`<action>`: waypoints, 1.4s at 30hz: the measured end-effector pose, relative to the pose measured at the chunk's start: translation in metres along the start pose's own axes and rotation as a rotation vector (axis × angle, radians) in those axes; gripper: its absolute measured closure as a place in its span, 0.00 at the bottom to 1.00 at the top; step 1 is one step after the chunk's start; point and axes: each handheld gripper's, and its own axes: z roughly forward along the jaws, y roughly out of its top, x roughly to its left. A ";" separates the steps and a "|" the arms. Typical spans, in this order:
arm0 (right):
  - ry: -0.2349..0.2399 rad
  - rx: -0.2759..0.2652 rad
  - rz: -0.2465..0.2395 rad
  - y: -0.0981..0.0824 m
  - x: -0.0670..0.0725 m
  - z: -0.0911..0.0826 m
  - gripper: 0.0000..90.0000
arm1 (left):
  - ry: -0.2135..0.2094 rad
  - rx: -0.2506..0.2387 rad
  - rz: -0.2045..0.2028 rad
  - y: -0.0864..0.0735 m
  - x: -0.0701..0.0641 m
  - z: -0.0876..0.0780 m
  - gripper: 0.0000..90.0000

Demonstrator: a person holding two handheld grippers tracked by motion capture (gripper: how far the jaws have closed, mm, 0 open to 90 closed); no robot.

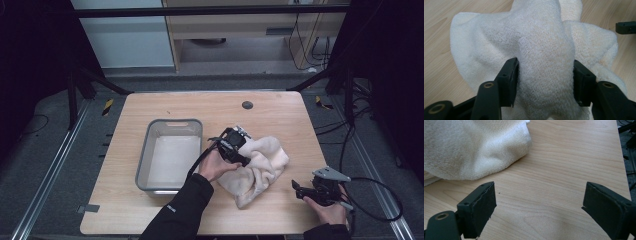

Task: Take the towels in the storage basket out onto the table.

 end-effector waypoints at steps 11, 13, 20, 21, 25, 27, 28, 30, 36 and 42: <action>0.003 0.000 0.005 0.000 0.000 0.000 0.11 | 0.008 -0.018 0.026 -0.003 0.001 -0.010 0.27; 0.000 -0.003 -0.001 0.000 0.000 0.000 0.10 | 0.010 -0.036 0.034 -0.004 0.000 -0.016 0.25; 0.002 0.001 0.008 0.000 0.000 0.000 0.09 | 0.004 -0.086 0.030 -0.006 0.001 -0.038 0.23; 0.001 0.001 0.009 0.000 -0.001 0.000 0.09 | 0.004 -0.092 0.032 -0.007 0.002 -0.041 0.22; 0.001 0.002 0.012 0.000 -0.001 0.000 0.09 | 0.008 -0.122 0.031 -0.011 0.003 -0.052 0.22; 0.001 0.002 0.013 0.000 -0.001 -0.001 0.09 | 0.012 -0.136 0.027 -0.013 0.003 -0.057 0.22; 0.000 0.001 0.013 0.000 -0.001 -0.001 0.09 | 0.015 -0.146 0.021 -0.014 0.003 -0.059 0.22; 0.001 -0.001 0.012 0.000 -0.001 -0.001 0.09 | 0.021 -0.165 0.016 -0.017 0.004 -0.064 0.22; 0.001 -0.005 0.013 0.000 -0.001 -0.001 0.09 | 0.036 -0.214 0.007 -0.028 0.008 -0.077 0.23; 0.002 -0.005 0.012 0.000 -0.001 -0.001 0.08 | 0.057 -0.255 -0.031 -0.047 0.019 -0.091 0.24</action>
